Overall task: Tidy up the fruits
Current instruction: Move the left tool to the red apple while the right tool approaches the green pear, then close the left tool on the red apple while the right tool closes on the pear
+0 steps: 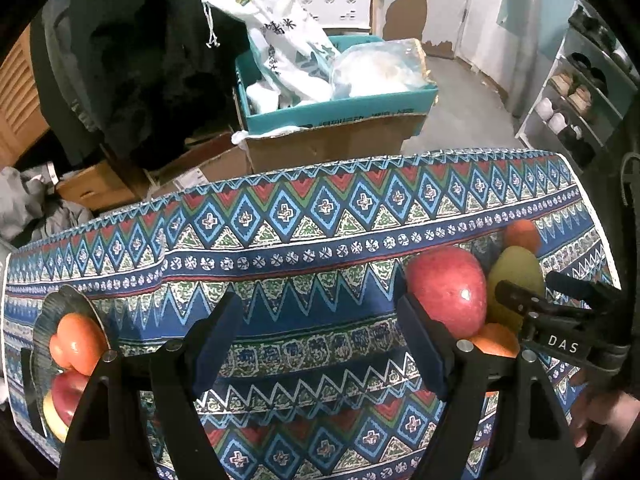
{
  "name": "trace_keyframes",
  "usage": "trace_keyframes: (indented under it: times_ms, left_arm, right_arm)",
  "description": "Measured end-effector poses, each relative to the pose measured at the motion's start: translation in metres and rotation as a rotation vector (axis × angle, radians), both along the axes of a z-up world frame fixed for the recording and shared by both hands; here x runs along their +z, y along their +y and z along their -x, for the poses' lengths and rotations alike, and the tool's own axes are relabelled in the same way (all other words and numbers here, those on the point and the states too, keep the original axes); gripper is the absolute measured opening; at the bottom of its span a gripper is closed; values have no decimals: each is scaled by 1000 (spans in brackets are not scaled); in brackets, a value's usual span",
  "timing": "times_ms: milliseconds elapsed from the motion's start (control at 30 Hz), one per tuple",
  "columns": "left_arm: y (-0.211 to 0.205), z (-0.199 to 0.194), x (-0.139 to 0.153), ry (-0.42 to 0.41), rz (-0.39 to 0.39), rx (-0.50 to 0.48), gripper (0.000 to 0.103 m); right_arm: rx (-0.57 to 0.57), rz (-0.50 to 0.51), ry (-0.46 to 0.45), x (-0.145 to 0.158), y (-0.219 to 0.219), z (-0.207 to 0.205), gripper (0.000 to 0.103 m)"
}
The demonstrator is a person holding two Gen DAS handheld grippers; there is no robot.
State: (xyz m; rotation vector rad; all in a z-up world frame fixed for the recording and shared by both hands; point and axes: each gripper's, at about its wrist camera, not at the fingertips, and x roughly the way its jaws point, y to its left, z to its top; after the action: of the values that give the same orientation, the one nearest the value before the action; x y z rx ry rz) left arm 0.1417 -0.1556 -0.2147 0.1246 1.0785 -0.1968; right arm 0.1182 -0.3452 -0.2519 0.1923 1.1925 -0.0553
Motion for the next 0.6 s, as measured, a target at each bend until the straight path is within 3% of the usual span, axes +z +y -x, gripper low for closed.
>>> trace_keyframes:
  times_ms: [167,400,600]
  left_arm:
    - [-3,-4,-2,17,23,1,81]
    - [-14,-4,-2,29,40,-21,81]
    - [-23,-5,-5,48,67,-33,81]
  right_arm:
    - [-18,-39,23,-11,-5,-5,86]
    - [-18,-115,46,-24,-4,-10,68]
    - [5,-65,38,-21,-1,-6,68]
